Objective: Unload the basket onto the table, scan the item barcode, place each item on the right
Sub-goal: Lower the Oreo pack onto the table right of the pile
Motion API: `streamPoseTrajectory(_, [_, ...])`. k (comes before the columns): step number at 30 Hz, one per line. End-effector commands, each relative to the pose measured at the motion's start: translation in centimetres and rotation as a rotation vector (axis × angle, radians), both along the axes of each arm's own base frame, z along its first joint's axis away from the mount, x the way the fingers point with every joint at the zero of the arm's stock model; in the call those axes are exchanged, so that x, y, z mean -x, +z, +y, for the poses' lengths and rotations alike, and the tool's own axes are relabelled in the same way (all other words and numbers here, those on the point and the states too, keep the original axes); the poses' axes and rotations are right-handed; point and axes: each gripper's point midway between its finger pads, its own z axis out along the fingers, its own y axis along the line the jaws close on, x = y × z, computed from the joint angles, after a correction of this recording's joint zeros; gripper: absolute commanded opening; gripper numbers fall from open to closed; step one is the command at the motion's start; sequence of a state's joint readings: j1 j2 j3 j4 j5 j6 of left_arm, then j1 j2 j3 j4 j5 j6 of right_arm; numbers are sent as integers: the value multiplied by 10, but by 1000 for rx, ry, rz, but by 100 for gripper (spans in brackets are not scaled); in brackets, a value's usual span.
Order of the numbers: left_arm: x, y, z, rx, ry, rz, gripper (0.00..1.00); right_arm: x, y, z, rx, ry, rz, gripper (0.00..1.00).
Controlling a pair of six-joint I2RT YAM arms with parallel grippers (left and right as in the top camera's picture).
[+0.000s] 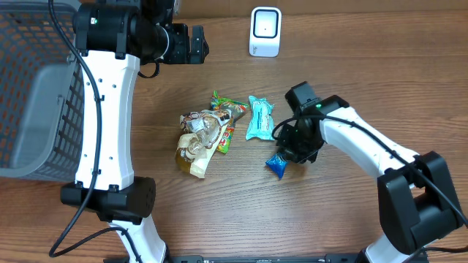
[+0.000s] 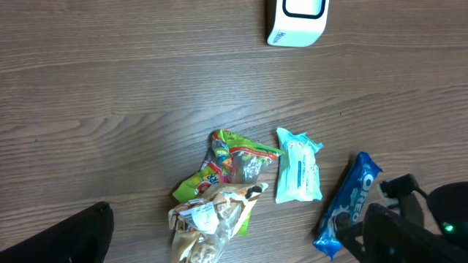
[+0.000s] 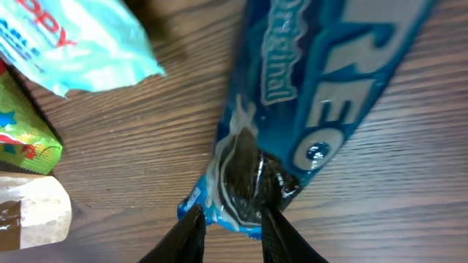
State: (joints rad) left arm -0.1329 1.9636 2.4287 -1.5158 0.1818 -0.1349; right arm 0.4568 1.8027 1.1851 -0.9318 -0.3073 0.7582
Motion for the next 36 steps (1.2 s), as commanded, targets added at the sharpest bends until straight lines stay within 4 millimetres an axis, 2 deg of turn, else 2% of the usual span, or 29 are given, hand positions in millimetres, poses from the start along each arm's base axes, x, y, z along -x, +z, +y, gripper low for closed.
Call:
streamPoseTrajectory(1, [1,6,2,-9,0,-21,100,12,-8,2,26,-26,19,27])
streamPoseTrajectory(8, [1,6,2,-9,0,-21,100,23,-29,-2,35,-43,30,27])
streamPoseTrajectory(12, [0,6,2,-9,0,-21,100,23,-30,-2,32,-42,27,25])
streamPoseTrajectory(21, [0,6,2,-9,0,-21,100,22,-30,-1,30,-38,23,4])
streamPoseTrajectory(24, [1,6,2,-9,0,-21,100,20,-28,3,2,2,5,4])
streamPoseTrajectory(30, [0,6,2,-9,0,-21,100,9,5,36,-182,166,-63,4])
streamPoseTrajectory(33, [0,6,2,-9,0,-21,100,8,32,58,-326,262,-107,4])
streamPoseTrajectory(36, [1,6,2,-9,0,-21,100,11,57,69,-425,310,-142,4])
